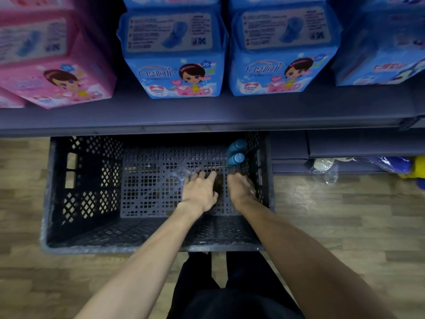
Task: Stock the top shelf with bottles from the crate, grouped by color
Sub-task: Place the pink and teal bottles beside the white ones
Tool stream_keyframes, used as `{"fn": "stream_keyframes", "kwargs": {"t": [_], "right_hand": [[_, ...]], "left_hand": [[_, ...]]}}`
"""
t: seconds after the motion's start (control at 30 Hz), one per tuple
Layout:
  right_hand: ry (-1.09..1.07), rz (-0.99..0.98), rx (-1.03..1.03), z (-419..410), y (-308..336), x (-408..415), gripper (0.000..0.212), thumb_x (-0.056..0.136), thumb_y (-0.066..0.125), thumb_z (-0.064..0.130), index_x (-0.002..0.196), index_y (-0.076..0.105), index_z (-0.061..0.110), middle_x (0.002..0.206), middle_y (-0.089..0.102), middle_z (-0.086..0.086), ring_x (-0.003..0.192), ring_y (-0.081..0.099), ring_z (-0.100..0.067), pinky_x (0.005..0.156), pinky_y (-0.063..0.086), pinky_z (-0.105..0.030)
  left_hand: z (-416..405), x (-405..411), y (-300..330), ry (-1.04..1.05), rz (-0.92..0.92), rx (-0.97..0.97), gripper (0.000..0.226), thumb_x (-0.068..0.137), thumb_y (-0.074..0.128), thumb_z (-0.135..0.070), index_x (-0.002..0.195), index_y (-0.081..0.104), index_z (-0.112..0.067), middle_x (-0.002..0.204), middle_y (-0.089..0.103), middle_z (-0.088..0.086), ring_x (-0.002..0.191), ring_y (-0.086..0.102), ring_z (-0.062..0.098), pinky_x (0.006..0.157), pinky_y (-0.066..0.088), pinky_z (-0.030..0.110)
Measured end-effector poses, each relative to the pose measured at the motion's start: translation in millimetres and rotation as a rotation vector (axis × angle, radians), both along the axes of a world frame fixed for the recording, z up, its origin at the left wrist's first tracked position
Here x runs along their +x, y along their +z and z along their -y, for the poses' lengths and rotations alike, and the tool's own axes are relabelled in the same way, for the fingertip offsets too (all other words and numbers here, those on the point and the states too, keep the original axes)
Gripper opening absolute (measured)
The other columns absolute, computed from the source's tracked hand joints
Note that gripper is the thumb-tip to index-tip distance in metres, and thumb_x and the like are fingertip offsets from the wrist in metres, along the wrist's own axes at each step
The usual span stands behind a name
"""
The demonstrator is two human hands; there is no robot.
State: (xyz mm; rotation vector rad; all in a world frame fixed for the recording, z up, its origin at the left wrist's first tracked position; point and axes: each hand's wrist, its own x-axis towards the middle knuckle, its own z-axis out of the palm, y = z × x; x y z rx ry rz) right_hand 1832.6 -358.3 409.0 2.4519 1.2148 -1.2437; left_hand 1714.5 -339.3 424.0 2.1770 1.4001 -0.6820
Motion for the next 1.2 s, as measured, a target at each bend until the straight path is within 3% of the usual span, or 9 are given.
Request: {"fn": "stream_keyframes", "kwargs": {"t": [0.2, 0.33, 0.43, 0.57, 0.67, 0.83, 1.2], "right_hand": [[0.105, 0.023, 0.069, 8, 2, 1, 0.031, 0.098, 0.037, 0.02, 0.098, 0.064, 0.004, 0.106, 0.062, -0.017, 0.089, 0.054, -0.027, 0.066, 0.035, -0.03], [0.232, 0.055, 0.118, 5, 16, 2, 0.028, 0.099, 0.04, 0.004, 0.12, 0.059, 0.0, 0.122, 0.061, -0.021, 0.113, 0.058, -0.036, 0.092, 0.046, -0.04], [0.38, 0.175, 0.118, 1, 37, 1, 0.029, 0.096, 0.048, 0.001, 0.124, 0.057, 0.004, 0.121, 0.065, -0.015, 0.111, 0.063, -0.029, 0.089, 0.05, -0.036], [0.519, 0.242, 0.187, 6, 61, 5, 0.033, 0.095, 0.043, -0.004, 0.125, 0.051, 0.004, 0.124, 0.058, -0.018, 0.113, 0.059, -0.035, 0.089, 0.049, -0.04], [0.519, 0.258, 0.256, 8, 81, 7, 0.034, 0.09, 0.054, -0.001, 0.122, 0.054, 0.007, 0.117, 0.062, -0.018, 0.105, 0.063, -0.038, 0.084, 0.051, -0.043], [0.408, 0.153, 0.398, 18, 116, 3, 0.043, 0.081, 0.075, 0.027, 0.12, 0.057, 0.023, 0.108, 0.068, -0.009, 0.097, 0.065, -0.033, 0.081, 0.052, -0.038], [0.263, -0.033, 0.724, 32, 177, -21, 0.038, 0.077, 0.079, 0.027, 0.104, 0.052, 0.03, 0.097, 0.069, 0.004, 0.089, 0.065, -0.017, 0.078, 0.054, -0.038]], "left_hand": [[10, 3, 4, -0.021, -0.007, -0.018, 0.052, 0.092, 0.055, -0.038, 0.136, 0.034, -0.019, 0.137, 0.048, 0.015, 0.129, 0.041, 0.036, 0.109, 0.032, 0.046], [15, -6, 13, -0.026, 0.027, 0.018, 0.054, 0.092, 0.055, -0.038, 0.138, 0.033, -0.02, 0.139, 0.047, 0.014, 0.131, 0.04, 0.035, 0.109, 0.031, 0.045], [17, -16, 22, -0.018, 0.043, 0.037, 0.058, 0.093, 0.055, -0.038, 0.143, 0.03, -0.021, 0.142, 0.043, 0.014, 0.133, 0.038, 0.035, 0.109, 0.03, 0.045], [21, -29, 36, -0.02, 0.071, 0.066, 0.057, 0.093, 0.054, -0.038, 0.142, 0.031, -0.019, 0.141, 0.046, 0.014, 0.132, 0.038, 0.034, 0.109, 0.03, 0.044], [25, -37, 48, -0.027, 0.093, 0.103, 0.059, 0.094, 0.053, -0.038, 0.144, 0.028, -0.019, 0.141, 0.045, 0.013, 0.132, 0.039, 0.034, 0.109, 0.03, 0.044], [27, -52, 72, -0.055, 0.152, 0.194, 0.059, 0.094, 0.051, -0.038, 0.145, 0.027, -0.02, 0.14, 0.046, 0.011, 0.131, 0.04, 0.032, 0.108, 0.03, 0.042], [16, -78, 130, -0.117, 0.308, 0.422, 0.058, 0.089, 0.054, -0.039, 0.14, 0.033, -0.021, 0.128, 0.054, 0.007, 0.122, 0.048, 0.028, 0.105, 0.033, 0.04]]}}
